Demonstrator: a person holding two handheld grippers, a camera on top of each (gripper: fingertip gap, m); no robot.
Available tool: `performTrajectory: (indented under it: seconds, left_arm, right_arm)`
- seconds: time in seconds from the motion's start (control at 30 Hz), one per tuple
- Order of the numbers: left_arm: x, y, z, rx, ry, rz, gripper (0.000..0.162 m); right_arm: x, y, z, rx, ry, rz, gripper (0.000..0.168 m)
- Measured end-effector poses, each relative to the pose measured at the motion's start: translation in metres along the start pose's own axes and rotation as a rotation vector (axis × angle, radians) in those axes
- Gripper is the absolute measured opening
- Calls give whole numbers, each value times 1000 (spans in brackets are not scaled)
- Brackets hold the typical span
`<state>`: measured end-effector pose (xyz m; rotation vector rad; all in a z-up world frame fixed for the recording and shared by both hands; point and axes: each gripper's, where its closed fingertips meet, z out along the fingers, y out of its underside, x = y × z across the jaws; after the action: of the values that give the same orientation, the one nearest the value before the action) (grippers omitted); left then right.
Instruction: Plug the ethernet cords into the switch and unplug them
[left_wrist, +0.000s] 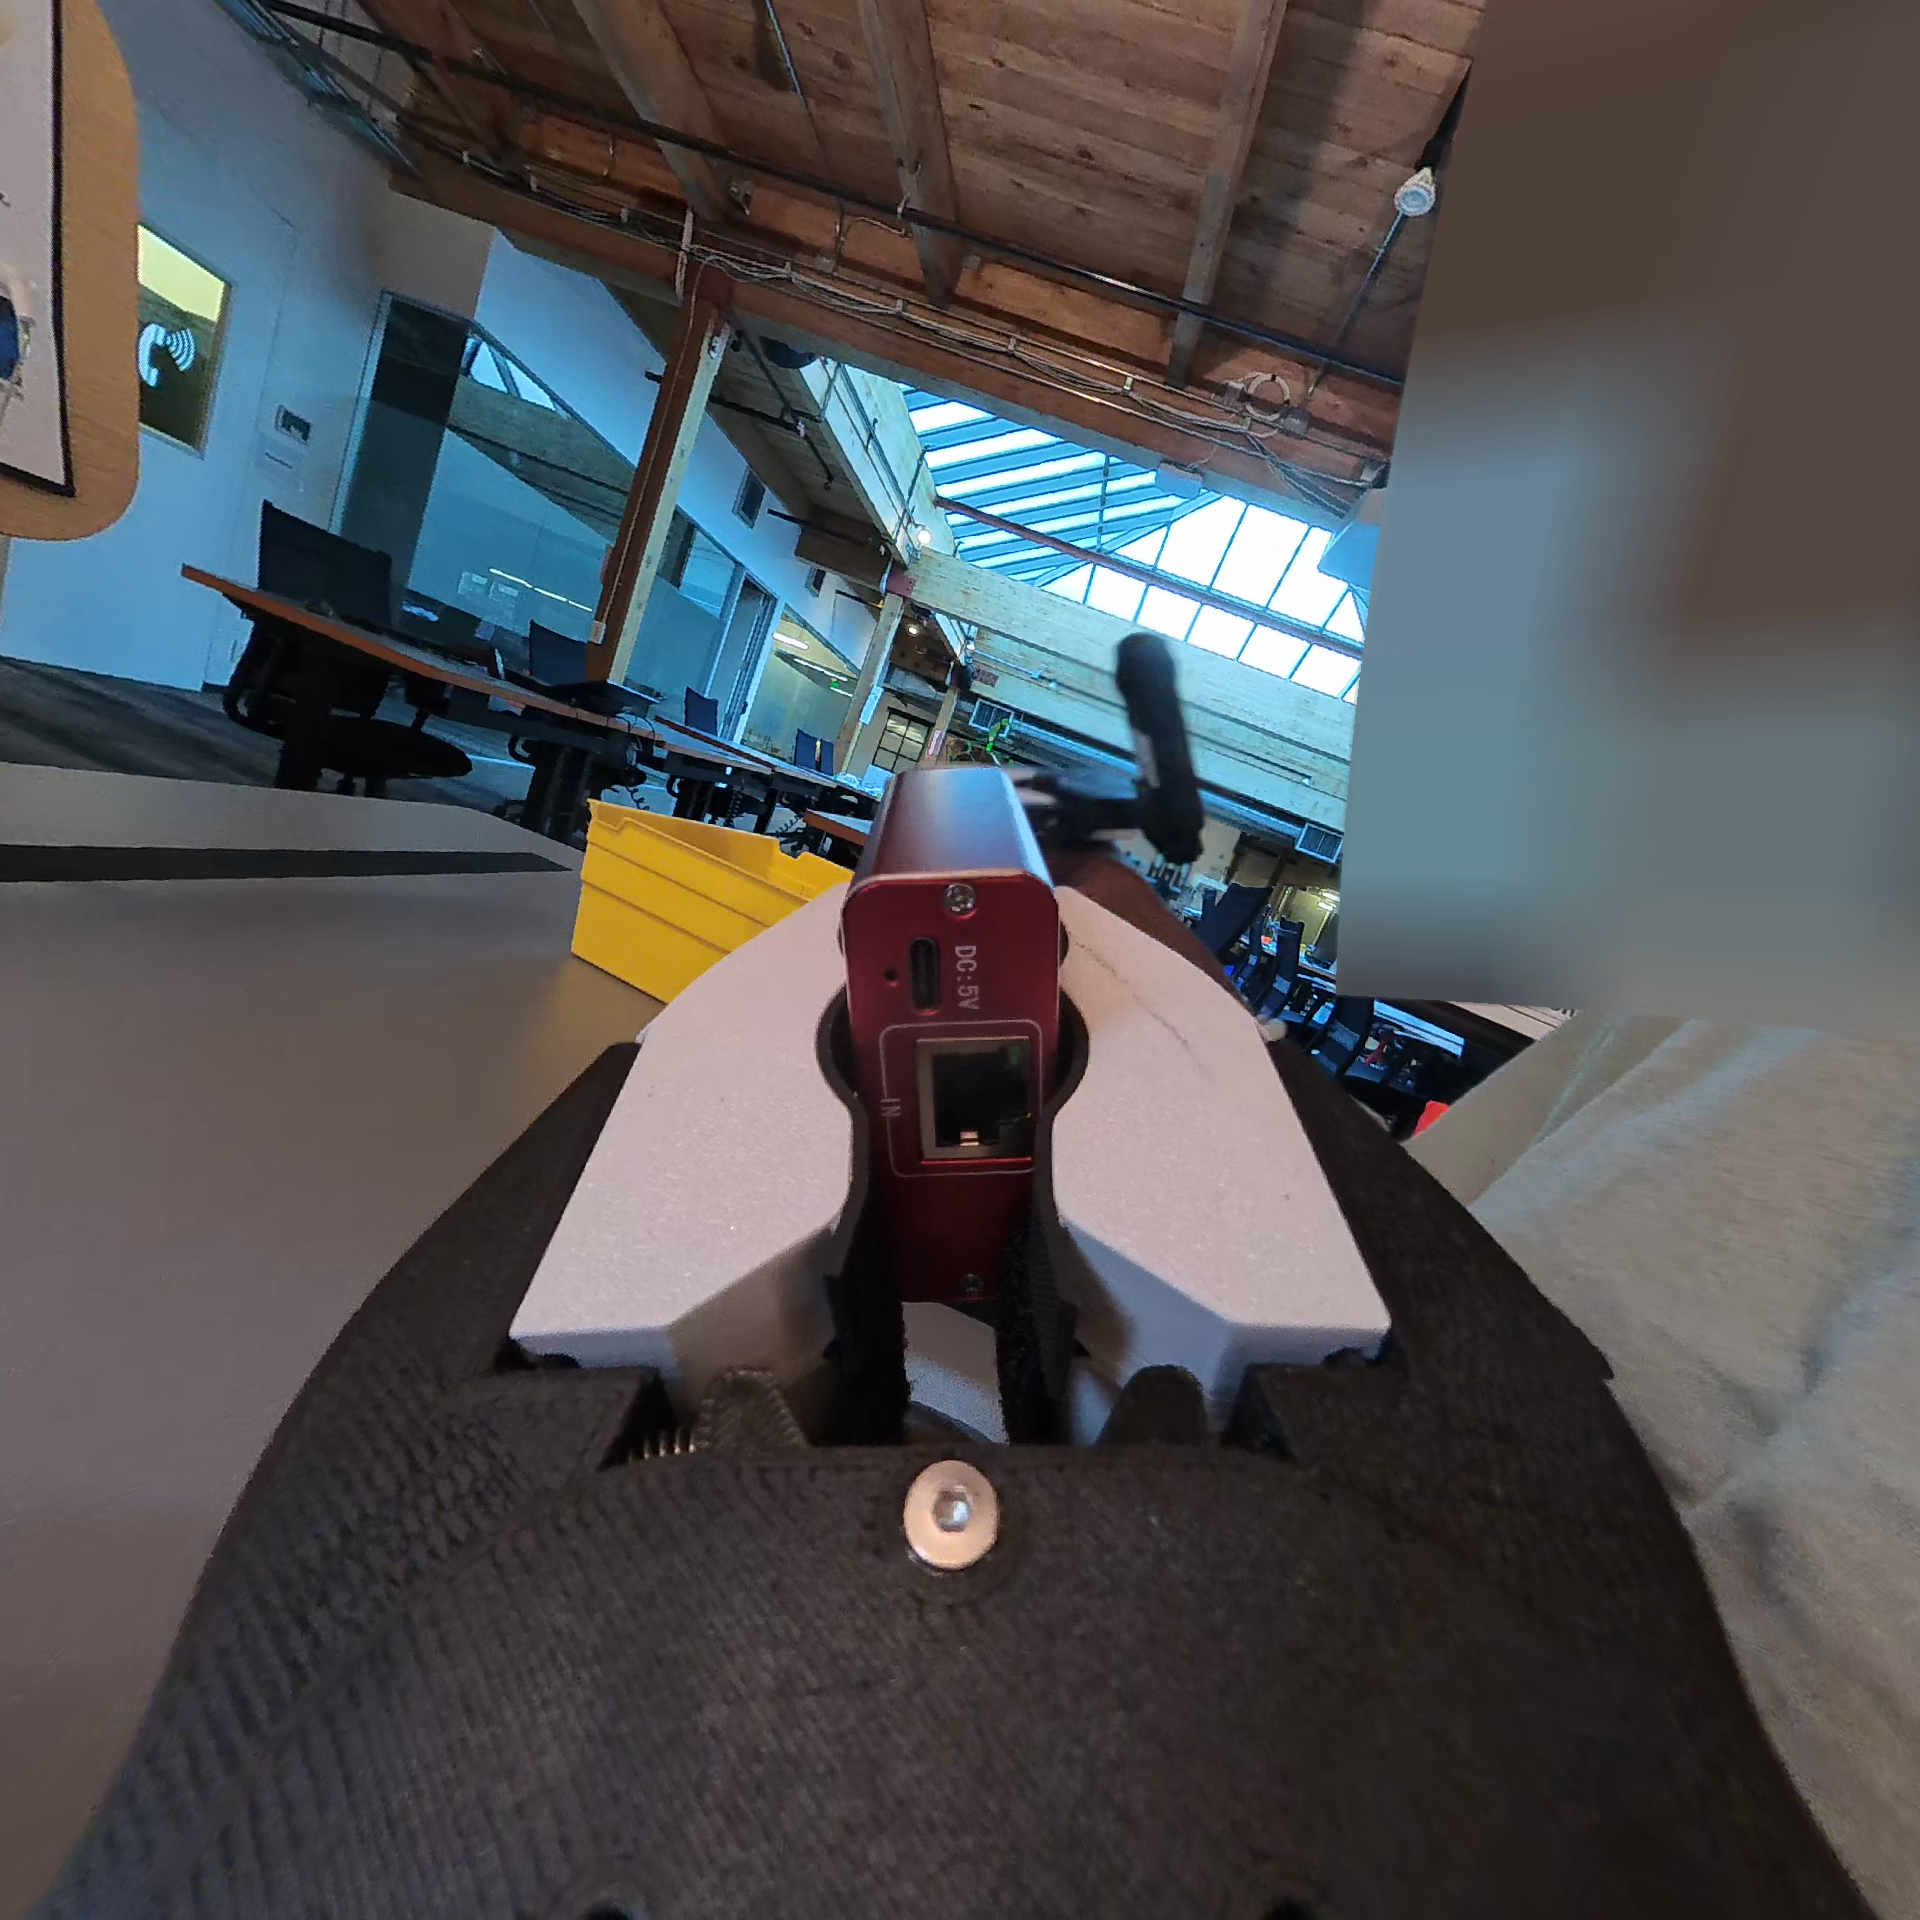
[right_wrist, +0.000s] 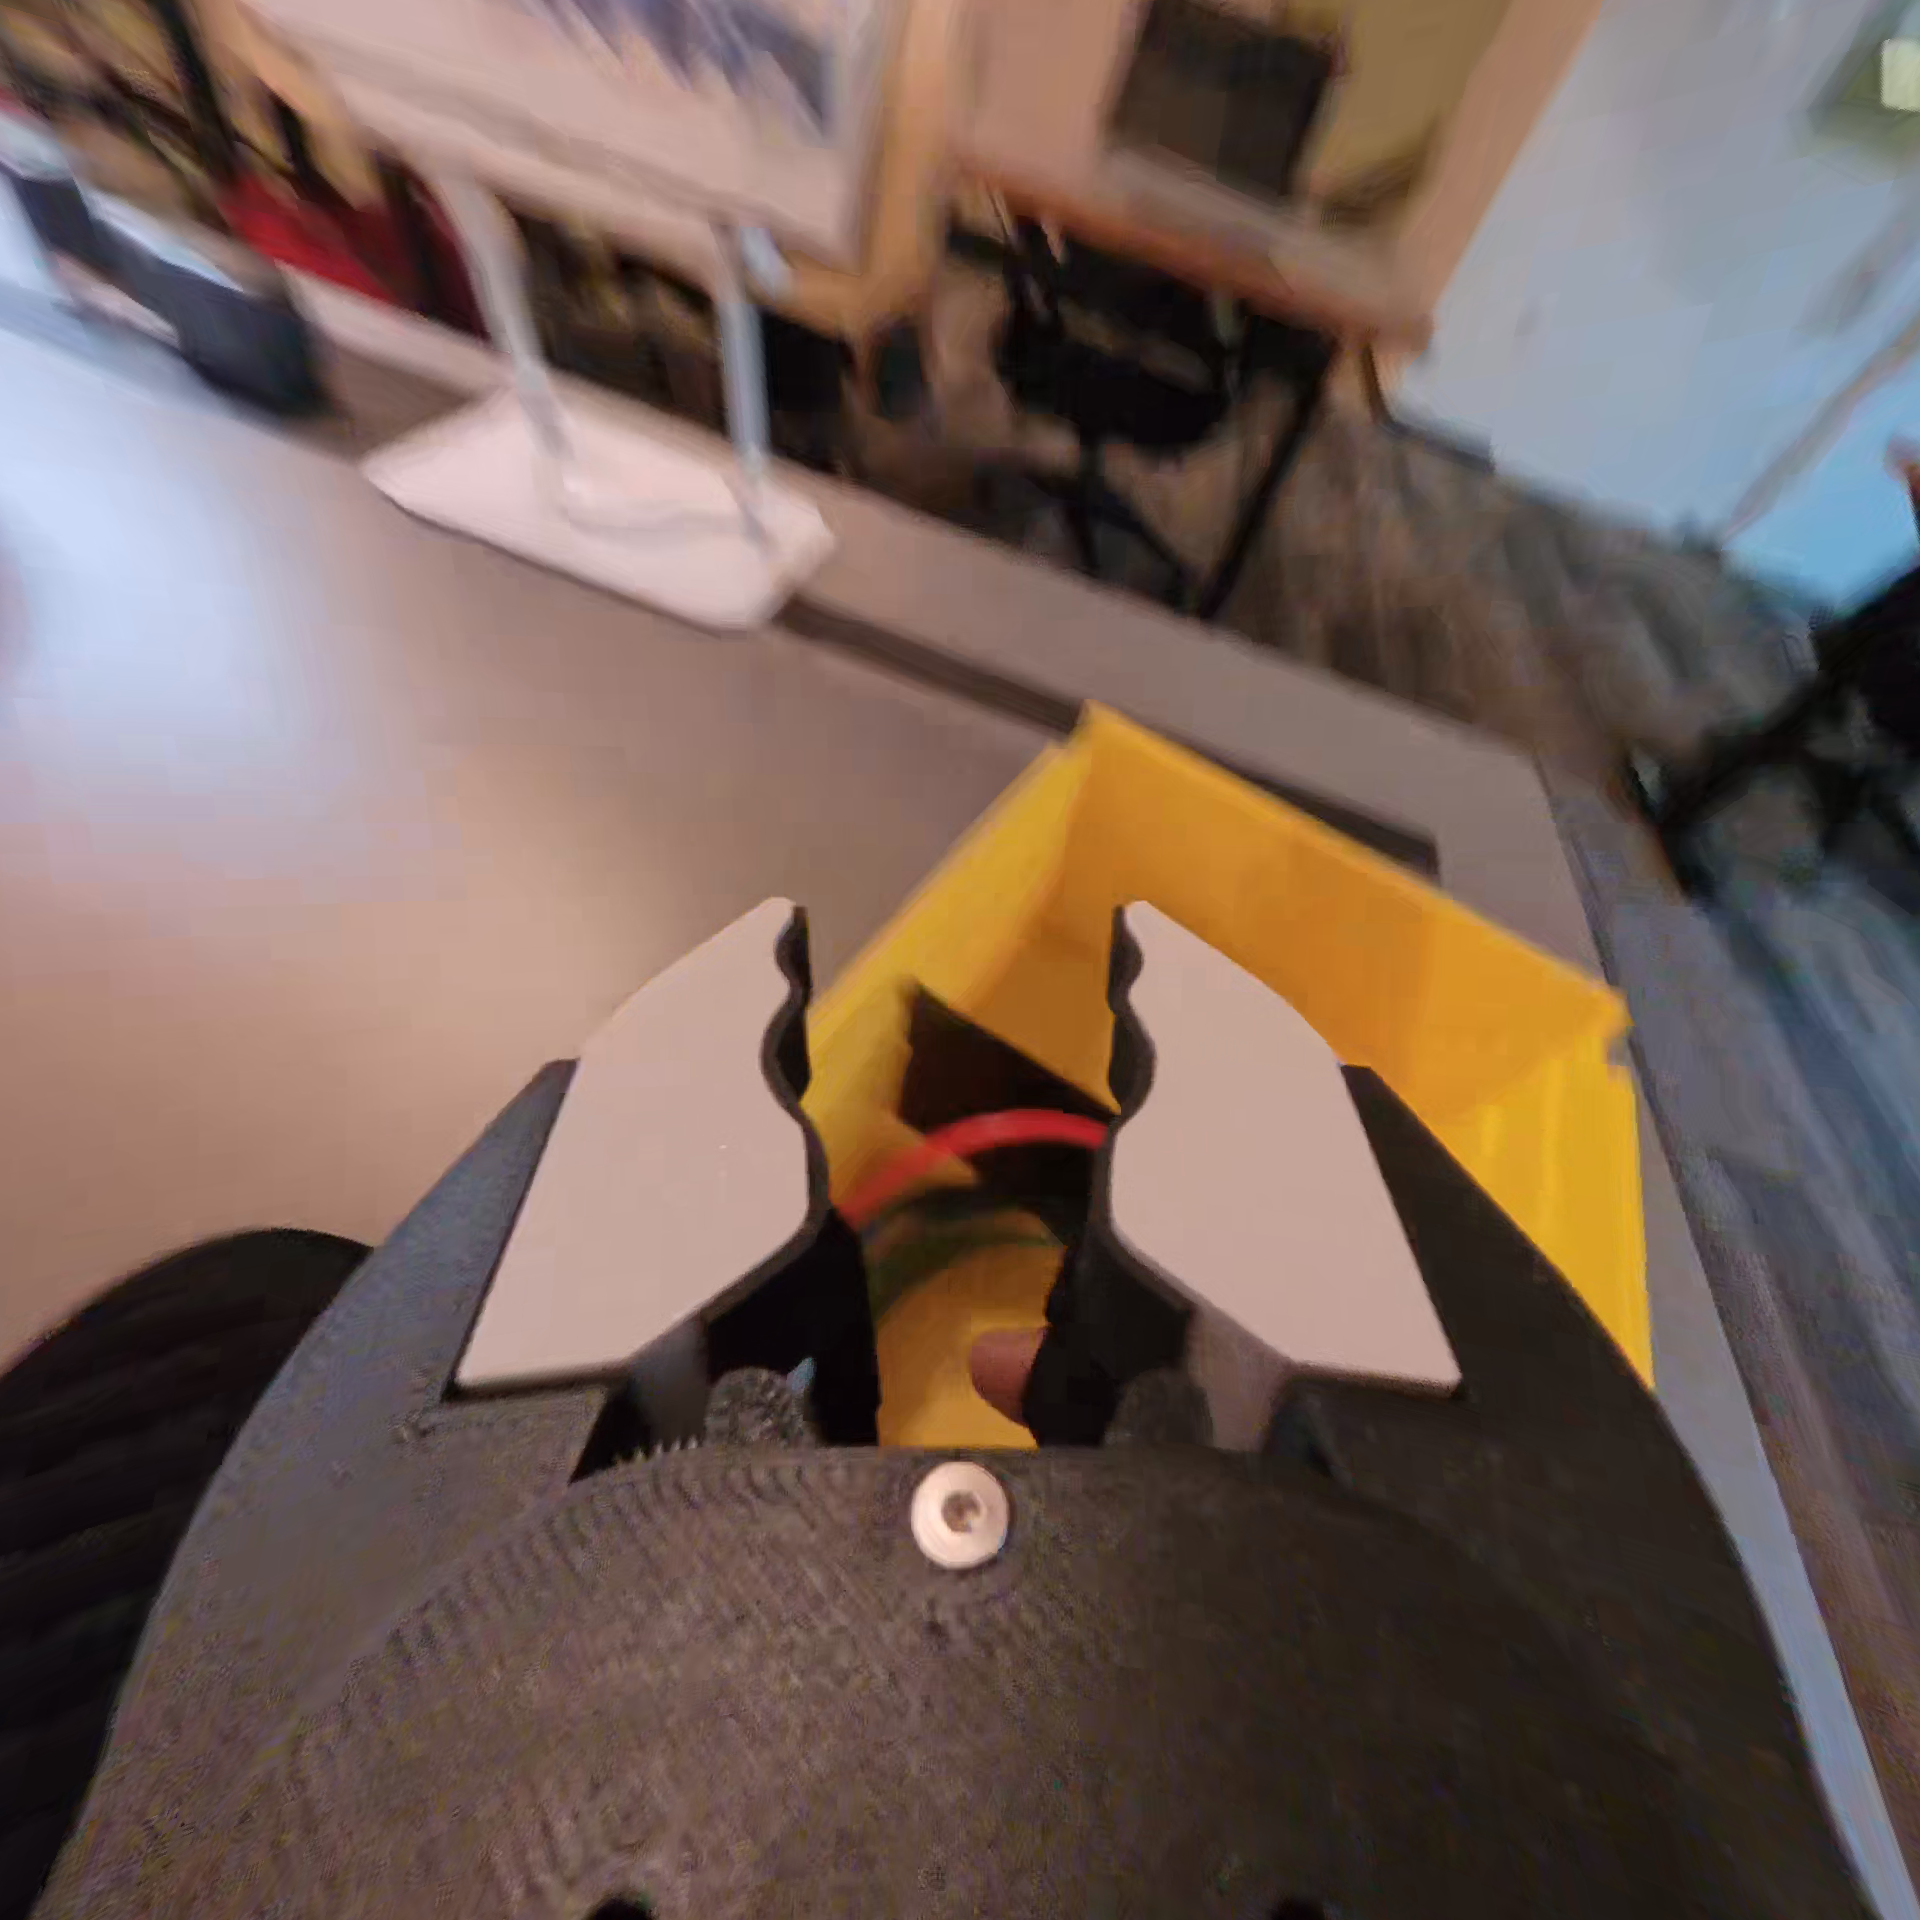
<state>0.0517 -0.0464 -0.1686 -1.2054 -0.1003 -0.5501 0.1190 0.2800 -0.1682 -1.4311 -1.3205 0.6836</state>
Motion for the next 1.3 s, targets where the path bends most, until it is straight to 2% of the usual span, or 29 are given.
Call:
performTrajectory:
  seconds: [0.1,0.17,0.23,0.3,0.4,0.5,0.57,0.6,0.63,0.7,0.77,0.9,1.0,1.07,1.13,1.2,1.3]
  left_arm:
    - [-1,3,1,-14,-4,-16,29]
    - [0,3,1,-16,17,-50,28]
    - [4,2,1,-4,66,-118,29]
    - [9,-1,-1,10,133,-211,28]
    - [13,2,-1,-5,210,-342,28]
    - [17,12,2,-71,226,-368,28]
    - [20,18,3,-111,240,-374,28]
    - [21,20,4,-128,245,-379,28]
    - [21,22,4,-139,240,-385,28]
    - [15,19,4,-116,211,-383,28]
    - [7,9,3,-42,181,-411,33]
    - [4,-3,1,44,179,-424,43]
    - [2,-4,3,65,136,-372,41]
    - [-1,-7,1,91,103,-326,29]
    - [0,-9,-2,97,86,-267,26]
    - [1,-8,-2,75,41,-131,26]
    - [-5,-9,-5,27,-76,91,25]
  right_arm:
    - [-75,-64,-30,302,-268,-127,61]
    - [-143,-84,-51,426,-513,-251,74]
    - [-205,-82,-64,467,-703,-414,88]
    - [-251,-72,-67,493,-787,-595,90]
    - [-296,-58,-60,510,-834,-799,88]
    - [-329,-51,-55,493,-923,-877,95]
    - [-341,-47,-49,484,-943,-916,95]
    - [-345,-44,-46,474,-943,-938,88]
    - [-347,-39,-43,459,-939,-972,70]
    - [-346,-39,-37,470,-884,-978,70]
    - [-340,-45,-28,509,-757,-930,70]
    - [-323,-72,-25,638,-521,-712,70]
    - [-318,-77,-20,659,-411,-640,69]
    - [-320,-78,-20,681,-397,-588,69]
    - [-323,-78,-21,690,-394,-548,69]
    - [-324,-76,-19,684,-382,-554,69]
    - [-323,-59,-20,602,-545,-611,69]
